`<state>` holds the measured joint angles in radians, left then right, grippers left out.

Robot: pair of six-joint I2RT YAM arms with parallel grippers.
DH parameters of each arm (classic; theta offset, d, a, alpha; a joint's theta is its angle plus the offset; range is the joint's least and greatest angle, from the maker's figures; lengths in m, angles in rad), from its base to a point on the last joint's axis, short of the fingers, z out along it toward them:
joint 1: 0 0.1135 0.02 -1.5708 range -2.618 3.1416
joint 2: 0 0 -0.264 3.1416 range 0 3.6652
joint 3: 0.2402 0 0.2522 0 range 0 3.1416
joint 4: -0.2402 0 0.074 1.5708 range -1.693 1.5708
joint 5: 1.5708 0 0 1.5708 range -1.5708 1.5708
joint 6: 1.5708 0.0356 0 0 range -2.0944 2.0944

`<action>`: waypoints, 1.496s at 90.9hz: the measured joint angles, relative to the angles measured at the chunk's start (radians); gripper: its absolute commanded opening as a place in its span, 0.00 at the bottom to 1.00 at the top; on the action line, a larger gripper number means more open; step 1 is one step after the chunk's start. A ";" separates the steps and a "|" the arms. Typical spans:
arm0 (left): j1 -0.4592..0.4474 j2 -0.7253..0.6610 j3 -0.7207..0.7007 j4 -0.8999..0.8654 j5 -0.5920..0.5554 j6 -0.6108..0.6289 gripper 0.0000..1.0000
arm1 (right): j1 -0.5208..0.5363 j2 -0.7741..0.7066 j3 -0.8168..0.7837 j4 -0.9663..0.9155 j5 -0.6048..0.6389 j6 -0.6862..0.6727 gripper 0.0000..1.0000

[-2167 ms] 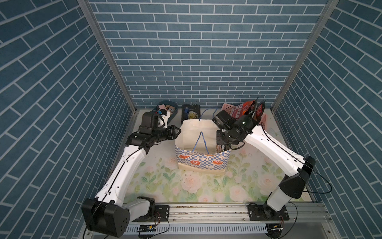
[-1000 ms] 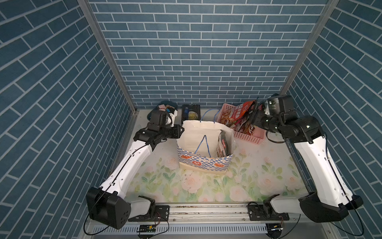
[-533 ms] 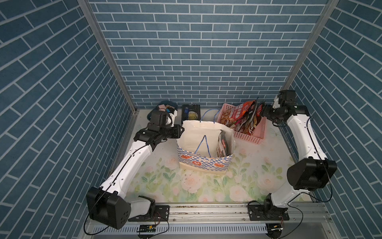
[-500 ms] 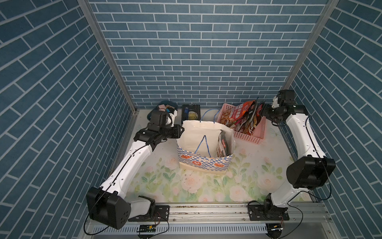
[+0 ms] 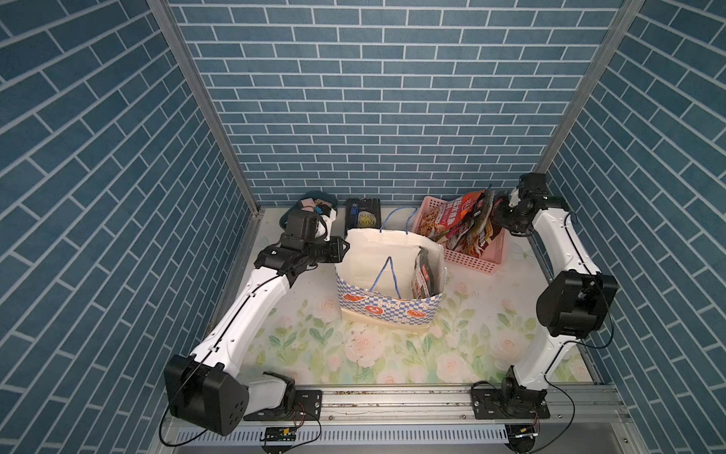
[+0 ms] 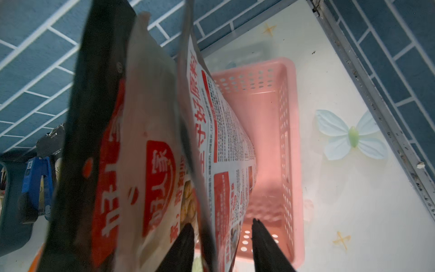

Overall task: Place the condiment packets inside the bag
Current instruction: Pick up the condiment packet from the storage box.

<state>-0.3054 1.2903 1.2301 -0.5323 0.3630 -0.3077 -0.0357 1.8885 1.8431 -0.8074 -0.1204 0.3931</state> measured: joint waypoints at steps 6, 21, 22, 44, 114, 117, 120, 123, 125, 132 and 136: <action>0.000 0.000 -0.001 0.000 -0.003 -0.002 0.28 | 0.000 0.013 0.000 0.005 -0.006 -0.003 0.05; 0.000 0.000 -0.001 0.000 -0.005 -0.003 0.28 | 0.000 0.015 0.013 0.010 -0.008 -0.018 0.00; 0.000 0.000 -0.001 0.000 -0.005 -0.003 0.28 | 0.000 0.015 0.013 0.010 -0.007 -0.019 0.00; 0.000 0.000 -0.002 0.004 -0.008 -0.003 0.28 | 0.011 -0.037 0.014 -0.023 -0.007 -0.091 0.00; 0.000 0.000 -0.011 0.023 -0.026 -0.003 0.28 | 0.371 -0.536 0.238 0.048 -0.383 -0.017 0.00; 0.000 0.000 -0.011 0.023 -0.026 -0.003 0.28 | 0.388 -0.547 0.212 0.076 -0.406 0.002 0.00; 0.000 0.000 -0.012 0.023 -0.026 -0.003 0.28 | 0.407 -0.554 0.186 0.107 -0.426 0.016 0.00; 0.000 0.000 -0.012 0.023 -0.026 -0.003 0.28 | 0.425 -0.557 0.163 0.132 -0.443 0.029 0.00; 0.000 0.000 -0.012 0.023 -0.026 -0.003 0.28 | 0.436 -0.558 0.150 0.147 -0.452 0.035 0.00; 0.000 0.000 -0.012 0.023 -0.026 -0.003 0.28 | 0.479 -0.557 0.108 0.196 -0.474 0.056 0.00; 0.000 0.000 -0.012 0.023 -0.026 -0.003 0.28 | 0.502 -0.555 0.092 0.212 -0.480 0.060 0.00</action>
<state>-0.3054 1.2903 1.2182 -0.5091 0.3374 -0.3107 0.4660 1.3334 1.9354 -0.5957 -0.5999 0.4530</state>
